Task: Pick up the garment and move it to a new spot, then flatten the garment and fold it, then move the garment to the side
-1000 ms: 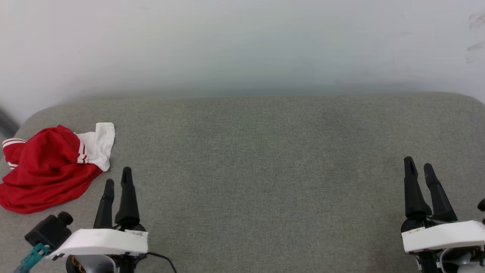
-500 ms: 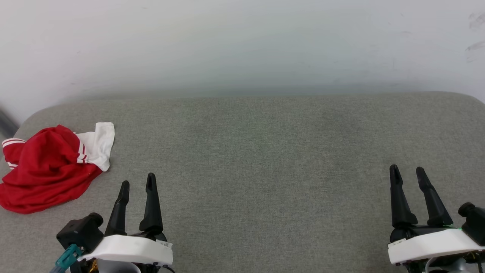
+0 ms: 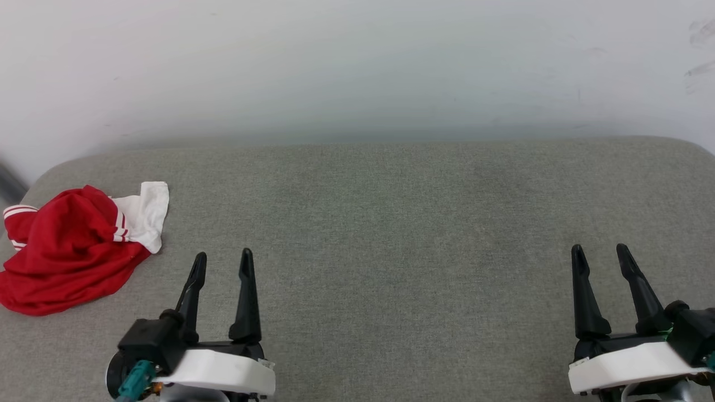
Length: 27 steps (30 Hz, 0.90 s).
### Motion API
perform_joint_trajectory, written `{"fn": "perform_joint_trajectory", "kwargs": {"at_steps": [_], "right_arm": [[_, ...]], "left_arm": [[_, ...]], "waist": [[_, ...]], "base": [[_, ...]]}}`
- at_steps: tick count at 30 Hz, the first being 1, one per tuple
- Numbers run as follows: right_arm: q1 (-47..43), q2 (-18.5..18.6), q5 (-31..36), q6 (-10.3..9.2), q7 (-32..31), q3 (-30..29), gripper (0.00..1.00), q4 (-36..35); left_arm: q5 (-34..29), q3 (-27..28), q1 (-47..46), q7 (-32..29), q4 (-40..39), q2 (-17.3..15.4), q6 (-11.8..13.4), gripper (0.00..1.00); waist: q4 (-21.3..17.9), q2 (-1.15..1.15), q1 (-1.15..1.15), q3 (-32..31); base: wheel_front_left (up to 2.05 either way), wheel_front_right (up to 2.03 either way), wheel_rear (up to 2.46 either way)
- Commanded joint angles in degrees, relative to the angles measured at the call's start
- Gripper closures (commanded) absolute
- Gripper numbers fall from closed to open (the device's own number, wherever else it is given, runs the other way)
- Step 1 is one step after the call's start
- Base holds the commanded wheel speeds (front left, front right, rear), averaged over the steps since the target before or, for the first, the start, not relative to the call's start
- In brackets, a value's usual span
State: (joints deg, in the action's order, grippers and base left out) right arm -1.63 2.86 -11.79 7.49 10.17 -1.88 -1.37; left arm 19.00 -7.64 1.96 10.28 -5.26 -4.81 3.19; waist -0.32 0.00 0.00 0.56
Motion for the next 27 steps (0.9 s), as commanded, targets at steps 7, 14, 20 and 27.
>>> {"fn": "perform_joint_trajectory", "kwargs": {"at_steps": [7, 14, 20, 27], "right_arm": [[-0.6, 0.0, 5.0, 0.00, 1.3, 0.2, 0.00, -0.6], [-0.9, 0.0, 8.6, 0.00, 2.2, 0.5, 0.00, -0.9], [-1.2, 0.0, 10.5, -0.01, 2.9, 1.3, 0.00, -1.1], [-1.8, 0.0, 9.7, -0.01, 3.6, 0.9, 0.00, -1.1]], "left_arm": [[-5.2, -4.6, 0.4, 1.3, 0.5, -2.5, 2.8, 0.00], [-8.1, -7.8, 0.4, 2.1, 1.2, -4.0, 5.0, 0.00], [-5.2, -6.0, 1.2, 2.7, 0.1, -2.1, 2.7, 0.00], [-6.3, -0.7, 2.6, 3.6, 0.9, 0.5, -4.4, 0.00]], "waist": [[0.0, 0.00, 0.00, 0.1], [-0.1, 0.00, 0.00, 0.0], [-0.6, 0.00, 0.00, 0.2], [-0.9, 0.00, 0.00, 0.3]], "base": [[0.00, 0.00, 0.00], [0.00, 0.00, 0.00], [0.00, 0.00, 0.00], [0.00, 0.00, 0.00]]}}
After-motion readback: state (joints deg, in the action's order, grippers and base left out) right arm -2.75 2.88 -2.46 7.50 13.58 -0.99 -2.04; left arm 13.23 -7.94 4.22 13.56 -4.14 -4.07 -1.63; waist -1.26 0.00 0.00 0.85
